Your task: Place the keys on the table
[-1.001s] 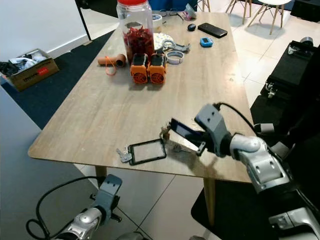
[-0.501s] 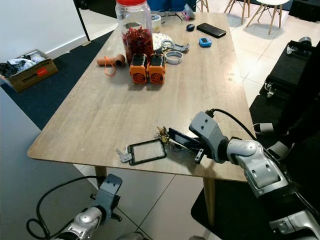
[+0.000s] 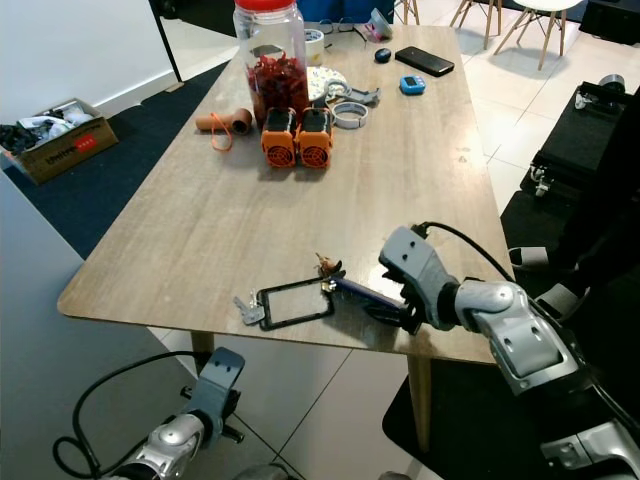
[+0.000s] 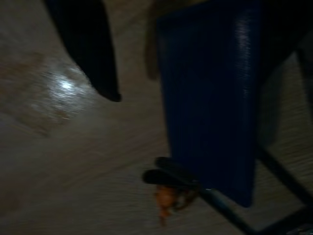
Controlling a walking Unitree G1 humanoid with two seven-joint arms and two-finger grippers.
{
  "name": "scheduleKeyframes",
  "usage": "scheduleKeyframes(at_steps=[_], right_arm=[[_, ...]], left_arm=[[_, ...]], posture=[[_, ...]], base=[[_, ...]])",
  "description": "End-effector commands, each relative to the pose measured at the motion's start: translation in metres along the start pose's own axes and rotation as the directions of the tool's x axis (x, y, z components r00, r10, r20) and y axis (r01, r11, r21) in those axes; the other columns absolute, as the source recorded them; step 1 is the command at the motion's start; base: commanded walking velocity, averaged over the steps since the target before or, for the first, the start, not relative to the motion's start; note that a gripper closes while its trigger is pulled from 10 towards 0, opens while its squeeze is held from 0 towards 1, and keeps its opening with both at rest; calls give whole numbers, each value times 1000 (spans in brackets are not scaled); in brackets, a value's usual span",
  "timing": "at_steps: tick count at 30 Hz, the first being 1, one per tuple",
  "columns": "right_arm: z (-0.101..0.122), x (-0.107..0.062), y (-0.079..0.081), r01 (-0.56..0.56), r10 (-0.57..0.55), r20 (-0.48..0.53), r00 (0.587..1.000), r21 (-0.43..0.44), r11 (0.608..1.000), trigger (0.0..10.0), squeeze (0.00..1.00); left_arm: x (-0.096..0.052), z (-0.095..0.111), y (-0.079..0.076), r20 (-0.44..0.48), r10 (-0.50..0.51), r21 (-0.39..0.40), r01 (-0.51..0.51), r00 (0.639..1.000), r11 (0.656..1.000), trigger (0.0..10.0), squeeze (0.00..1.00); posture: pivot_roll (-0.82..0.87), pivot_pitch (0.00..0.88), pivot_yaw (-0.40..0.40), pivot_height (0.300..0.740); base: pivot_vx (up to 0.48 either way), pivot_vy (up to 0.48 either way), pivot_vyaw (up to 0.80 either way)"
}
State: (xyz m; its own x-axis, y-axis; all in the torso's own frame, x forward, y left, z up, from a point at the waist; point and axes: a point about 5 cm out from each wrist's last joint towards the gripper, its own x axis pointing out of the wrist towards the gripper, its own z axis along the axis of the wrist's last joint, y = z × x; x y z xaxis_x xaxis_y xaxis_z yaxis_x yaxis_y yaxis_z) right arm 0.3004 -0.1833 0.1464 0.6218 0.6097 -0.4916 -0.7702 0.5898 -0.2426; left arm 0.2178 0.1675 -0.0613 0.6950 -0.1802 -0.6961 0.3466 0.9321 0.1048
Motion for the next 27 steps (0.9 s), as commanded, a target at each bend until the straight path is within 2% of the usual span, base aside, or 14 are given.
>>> scheduleKeyframes(at_steps=[1,2,3,4,7,9,12,15,18,19,20,21,24,27], right_arm=[[4,-4,-10,72,-71,9,997,-36,997,10000,1000],[8,-6,-19,146,-144,31,989,-57,988,10000,773],[8,-6,-19,146,-144,31,989,-57,988,10000,773],[15,-10,-34,263,-258,72,963,-71,962,10000,0],[37,-34,-74,588,-575,223,787,7,809,10000,0],[40,-39,-79,630,-617,242,749,31,776,10000,0],[37,-72,-102,783,-816,273,510,245,572,10000,0],[28,-84,-108,801,-869,244,431,339,493,10000,0],[-16,-108,-110,811,-956,94,279,511,287,10000,0],[-16,-108,-110,811,-956,94,279,511,287,10000,0],[-43,-120,-105,809,-981,22,192,562,171,10000,0],[-53,-127,-102,814,-988,-4,157,567,127,10000,0],[-62,-133,-99,816,-993,-31,115,573,76,10000,0],[-116,-165,-81,758,-969,-231,-90,615,-217,10000,0]], left_arm=[[-1,-4,2,-19,6,-14,-6,1000,1000,10000,0],[-1,-4,3,-19,6,-13,-7,1000,1000,10000,0],[-1,-4,3,-19,6,-13,-7,1000,1000,10000,0],[-1,-4,3,-20,6,-8,-6,1000,1000,10000,0],[-2,-5,4,-24,7,-3,-7,1000,1000,10000,0],[-2,-5,4,-25,7,-3,-8,1000,1000,10000,0],[-2,-6,5,-28,11,-6,-11,1000,1000,10000,0],[-2,-7,5,-28,12,-7,-12,1000,1000,10000,0],[-3,-8,5,-31,13,-9,-13,999,1000,10000,0],[-3,-8,5,-31,13,-9,-13,999,1000,10000,0],[-3,-9,5,-34,13,-7,-13,999,1000,10000,0],[-3,-9,5,-34,13,-5,-13,999,1000,10000,0],[-3,-9,6,-35,12,-3,-13,999,1000,10000,0],[-3,-8,7,-33,13,4,-13,999,1000,10000,0]], posture=[[22,54,36,740],[22,54,36,740],[22,54,36,740],[21,54,37,740],[24,54,38,740],[24,54,38,740],[30,52,36,740],[32,51,36,740],[35,48,39,740],[35,48,39,740],[33,47,42,740],[33,46,42,740],[32,46,43,740],[29,42,46,740]], base=[[0,0,0],[0,0,0],[0,0,0],[0,0,0],[0,0,0],[0,0,0],[0,0,0],[0,0,0],[0,0,0],[0,0,0],[0,0,0],[0,0,0],[0,0,0],[0,0,0]])
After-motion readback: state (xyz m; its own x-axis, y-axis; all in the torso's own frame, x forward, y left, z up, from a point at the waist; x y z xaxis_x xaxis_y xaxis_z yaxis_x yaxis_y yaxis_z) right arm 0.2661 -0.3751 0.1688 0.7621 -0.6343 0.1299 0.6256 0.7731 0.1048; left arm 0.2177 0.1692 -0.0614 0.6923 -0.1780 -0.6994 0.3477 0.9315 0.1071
